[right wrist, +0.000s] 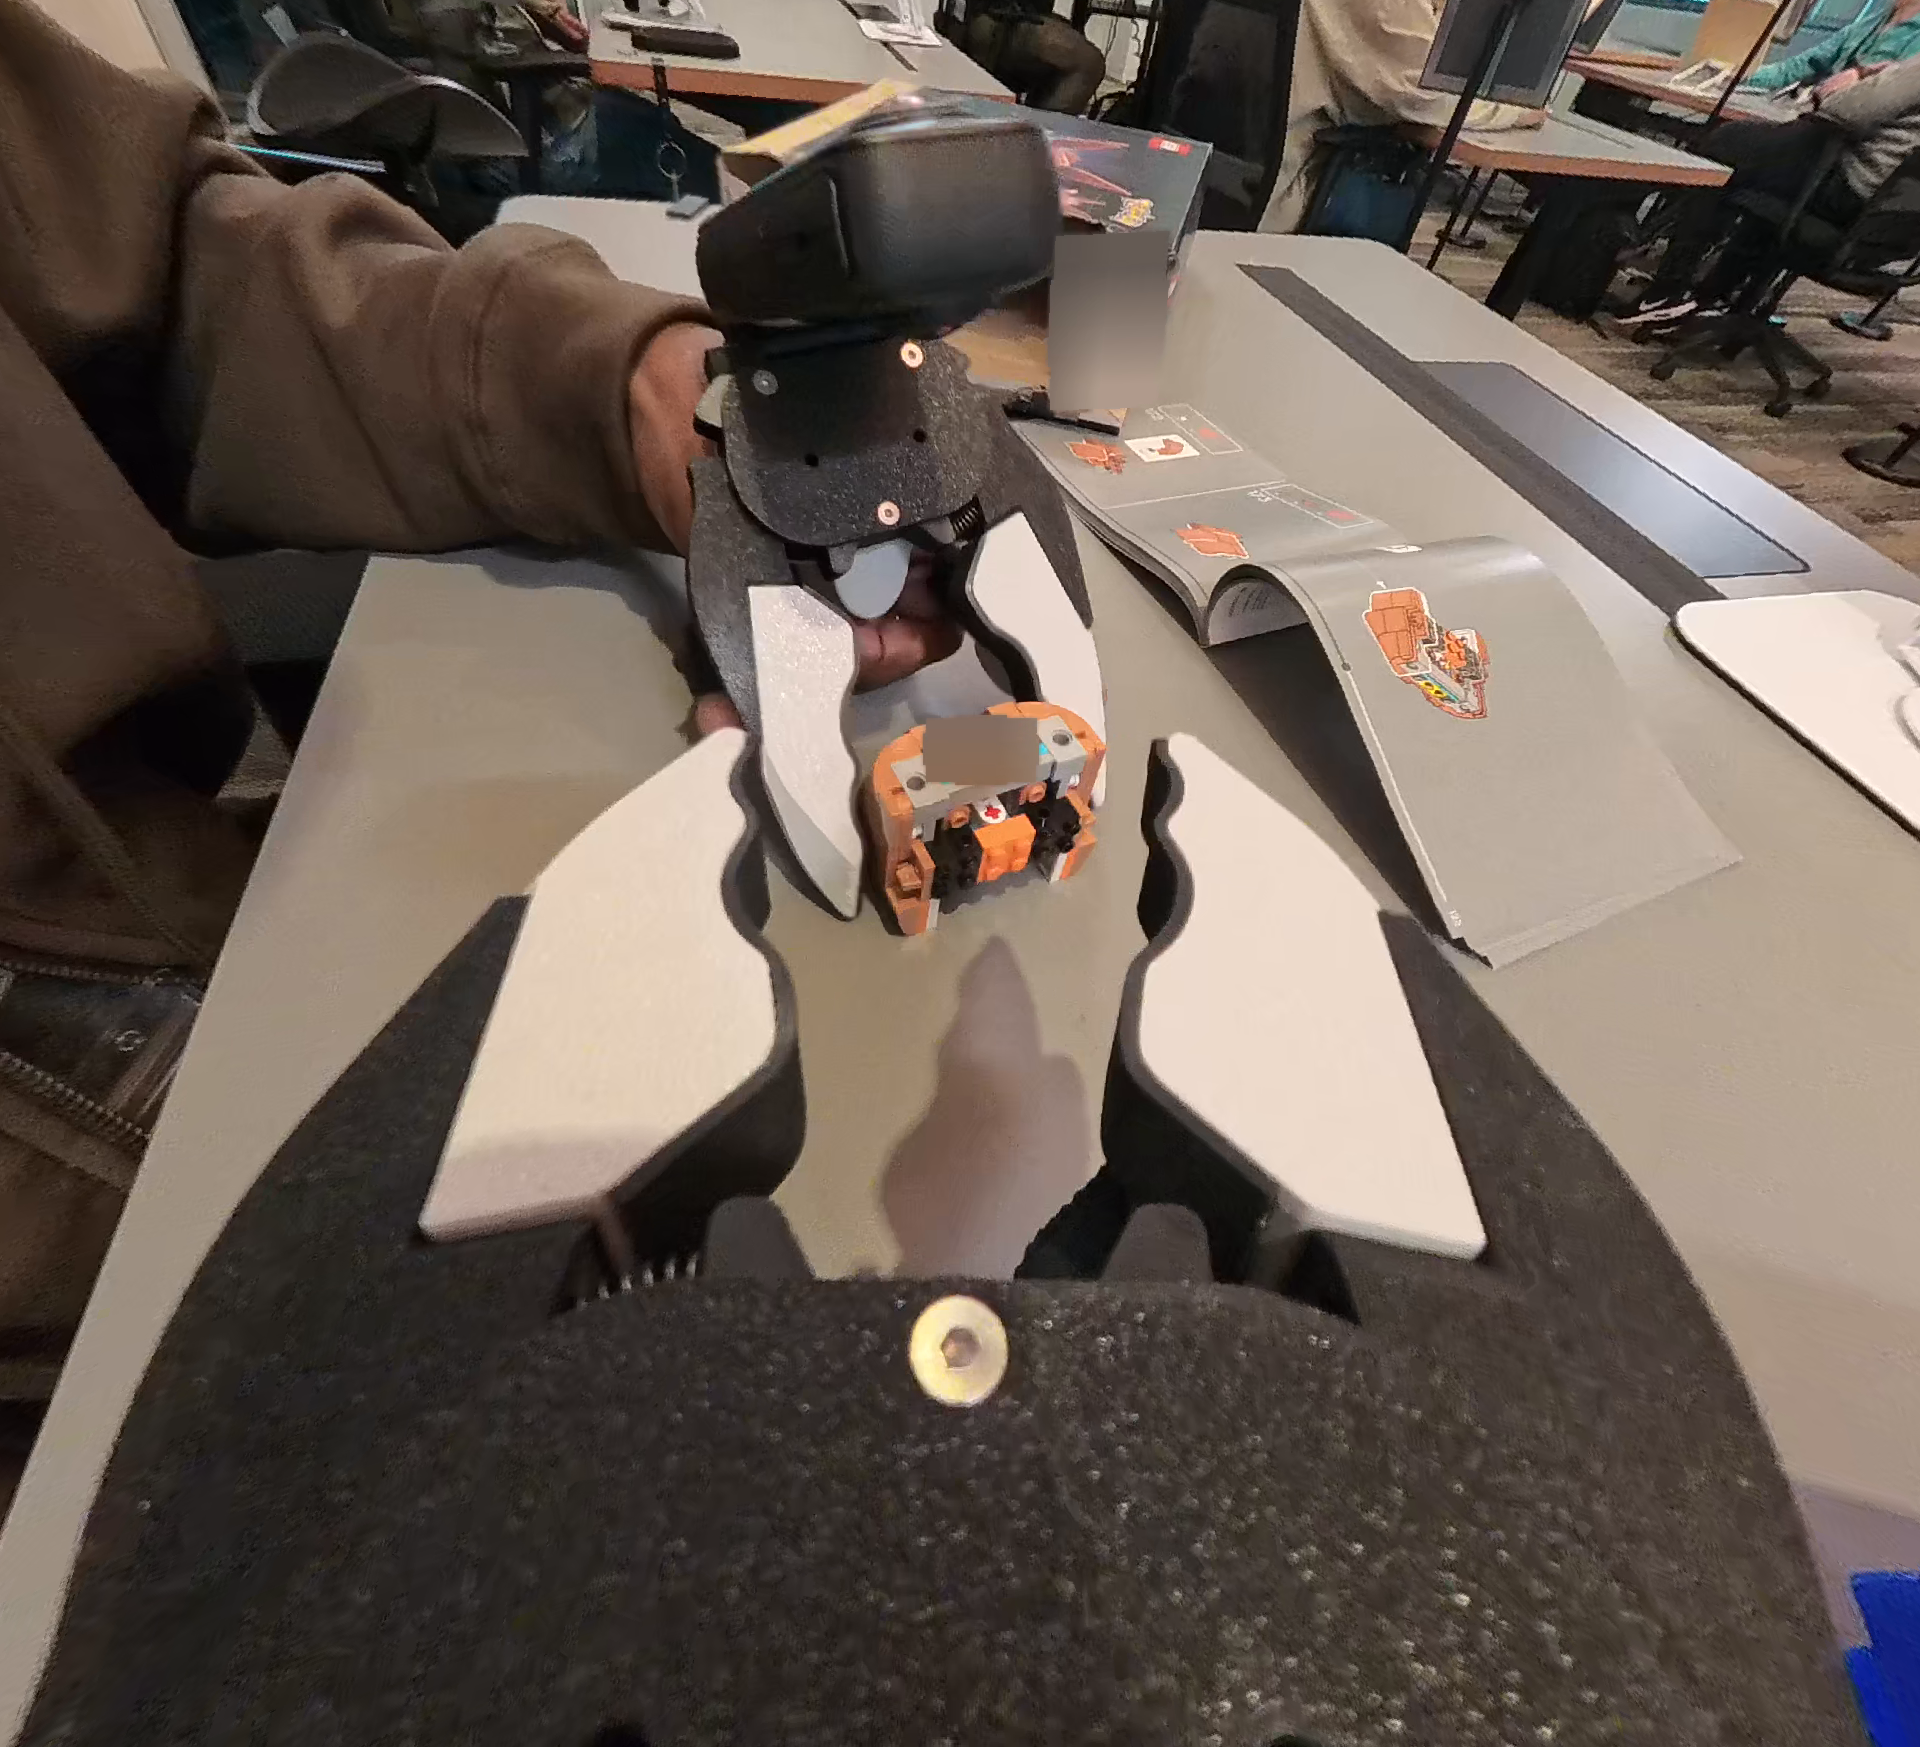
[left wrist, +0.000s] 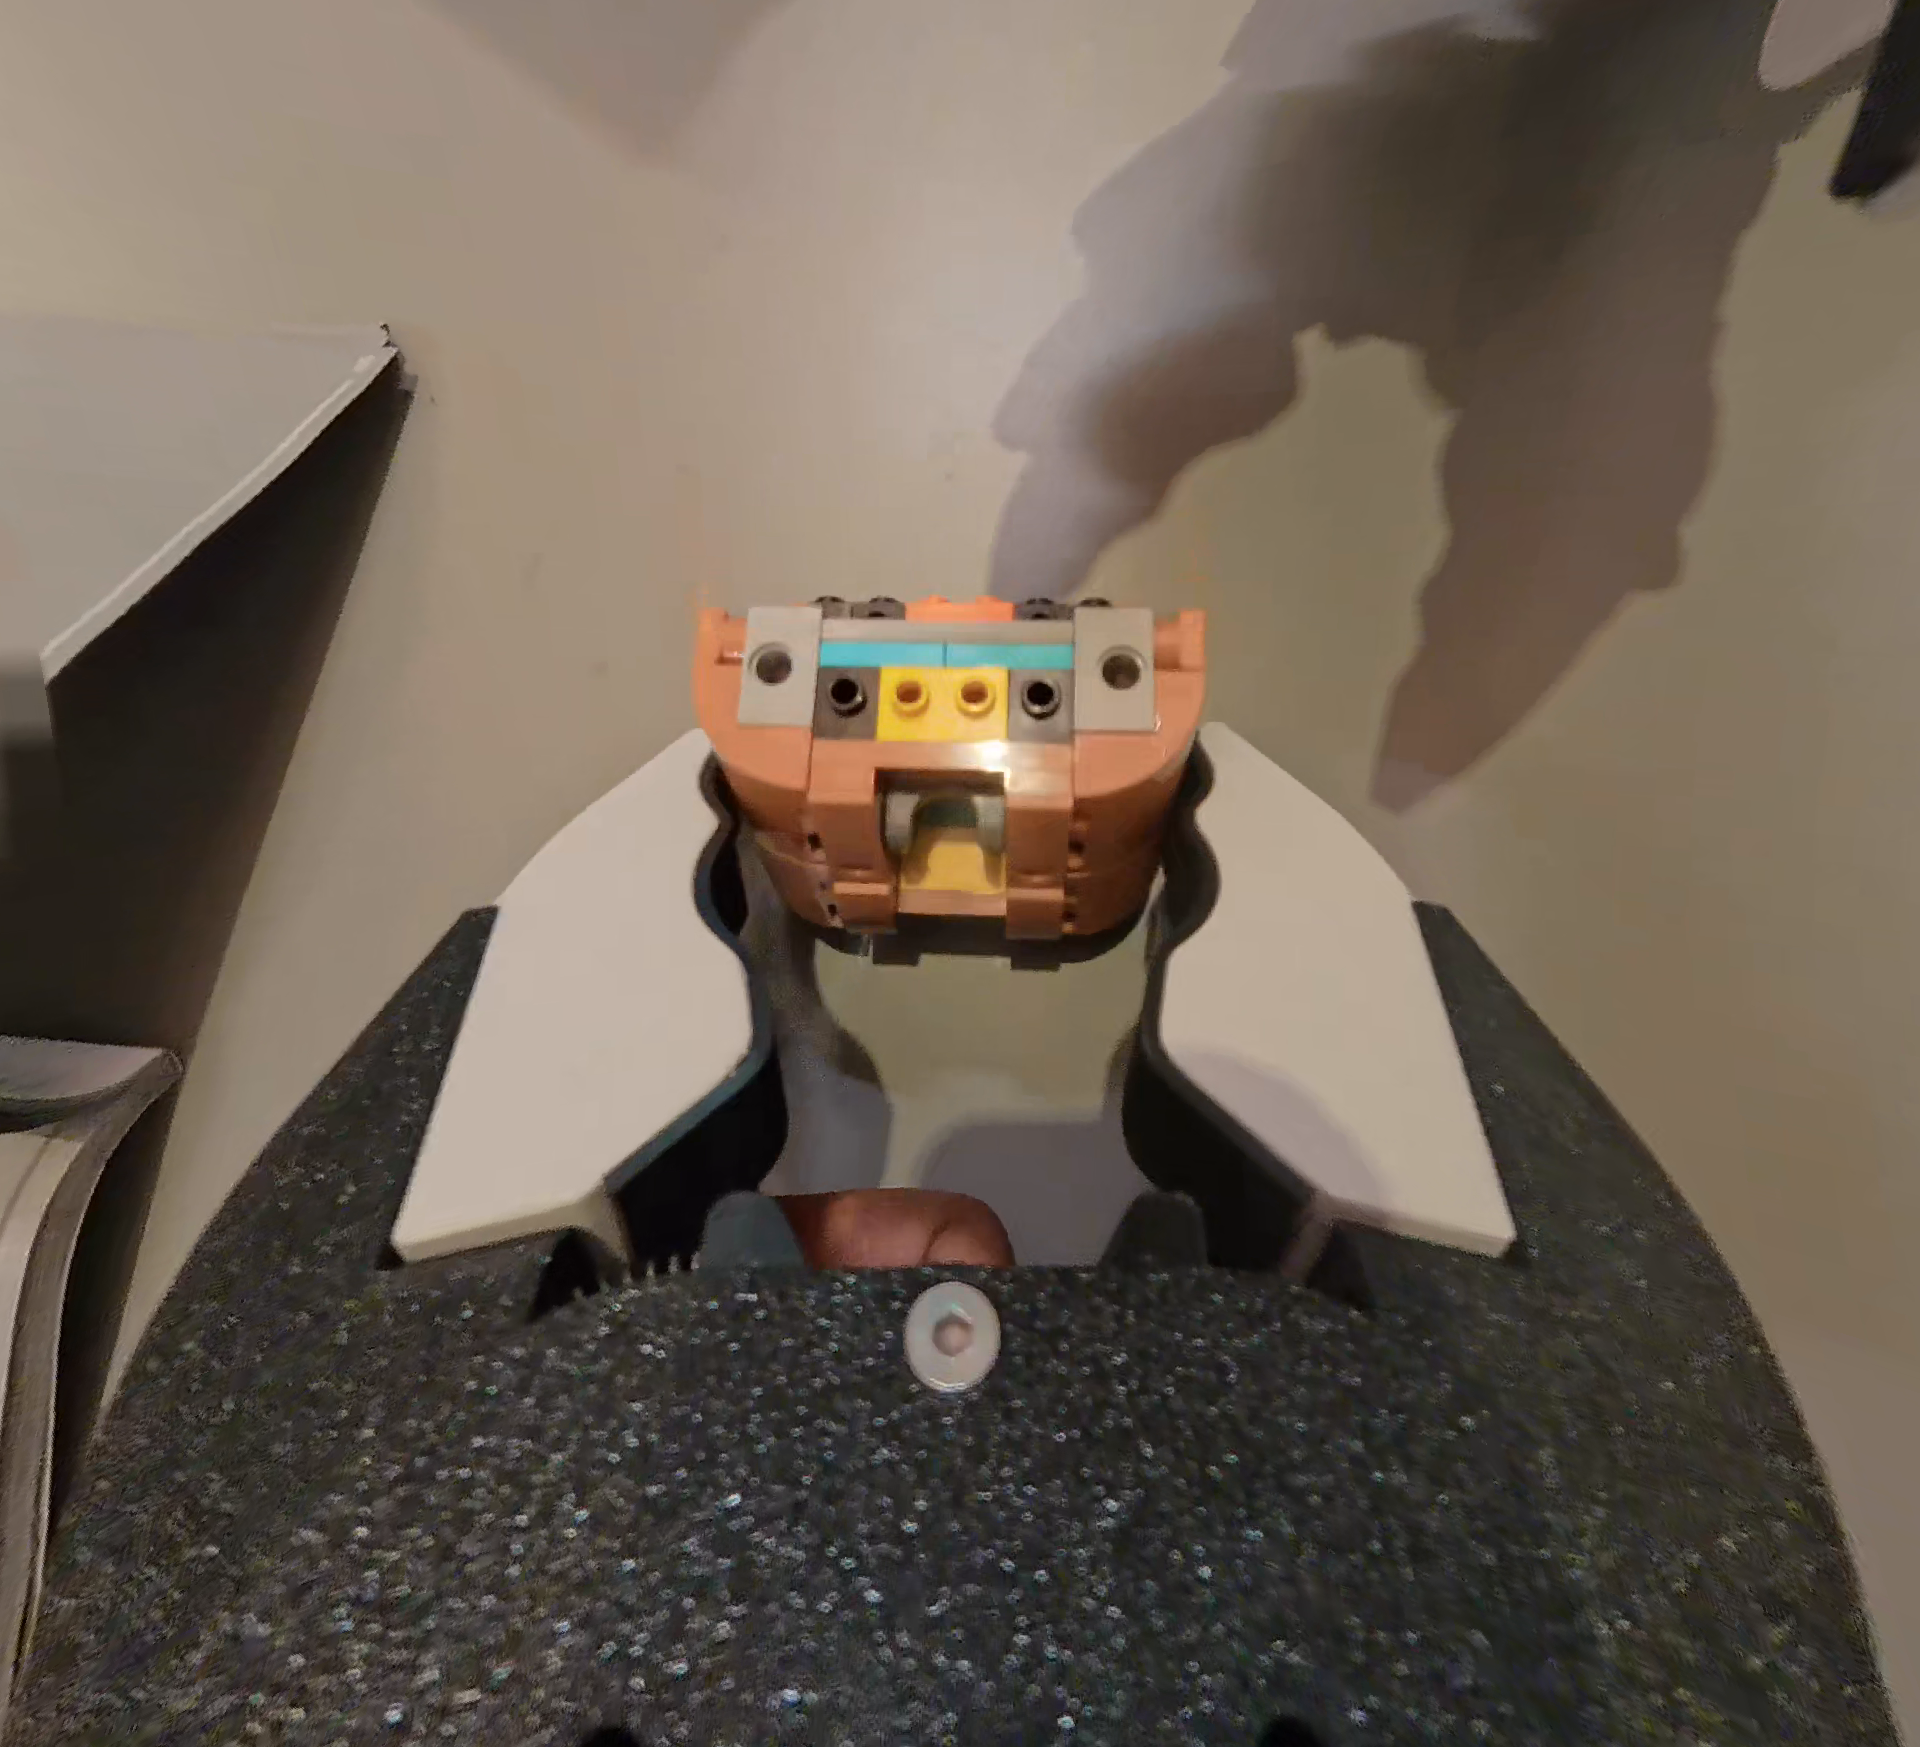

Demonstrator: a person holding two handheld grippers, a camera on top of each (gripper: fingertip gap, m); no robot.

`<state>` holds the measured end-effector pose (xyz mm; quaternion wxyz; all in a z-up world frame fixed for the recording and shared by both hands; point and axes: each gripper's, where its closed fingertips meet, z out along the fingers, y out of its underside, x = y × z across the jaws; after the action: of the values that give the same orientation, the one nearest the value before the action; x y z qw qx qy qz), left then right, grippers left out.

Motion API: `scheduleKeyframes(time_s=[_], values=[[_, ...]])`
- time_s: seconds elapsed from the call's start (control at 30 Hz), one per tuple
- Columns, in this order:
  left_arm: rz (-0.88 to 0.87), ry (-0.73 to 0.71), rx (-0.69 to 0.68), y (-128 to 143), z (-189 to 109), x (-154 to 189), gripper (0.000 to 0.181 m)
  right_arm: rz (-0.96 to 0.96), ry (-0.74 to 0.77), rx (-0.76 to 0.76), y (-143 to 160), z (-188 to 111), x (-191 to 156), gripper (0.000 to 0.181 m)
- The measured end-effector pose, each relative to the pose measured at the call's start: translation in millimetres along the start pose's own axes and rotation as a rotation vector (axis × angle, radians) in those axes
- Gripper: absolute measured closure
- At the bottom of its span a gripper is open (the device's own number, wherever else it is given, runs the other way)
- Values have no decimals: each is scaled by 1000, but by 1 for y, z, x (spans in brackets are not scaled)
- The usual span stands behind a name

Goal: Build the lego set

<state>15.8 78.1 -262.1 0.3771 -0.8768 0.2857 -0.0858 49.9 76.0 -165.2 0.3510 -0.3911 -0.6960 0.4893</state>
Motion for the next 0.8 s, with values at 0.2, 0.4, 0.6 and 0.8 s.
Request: scheduleKeyframes(time_s=[0.2, 0.4, 0.6, 0.8], values=[[-44, -63, 57, -1, -19, -6, 89, 26, 39, -38, 9, 0, 5, 112], [-140, -174, 67, 0, -46, -19, 95, 46, 91, -75, 16, -2, 13, 114], [-151, -366, 18, 1, -66, -35, 101, 44, 147, -82, 12, -5, 20, 116], [-161, -474, 36, -3, -82, -41, 110, 48, 223, -110, 14, -7, 27, 121]])
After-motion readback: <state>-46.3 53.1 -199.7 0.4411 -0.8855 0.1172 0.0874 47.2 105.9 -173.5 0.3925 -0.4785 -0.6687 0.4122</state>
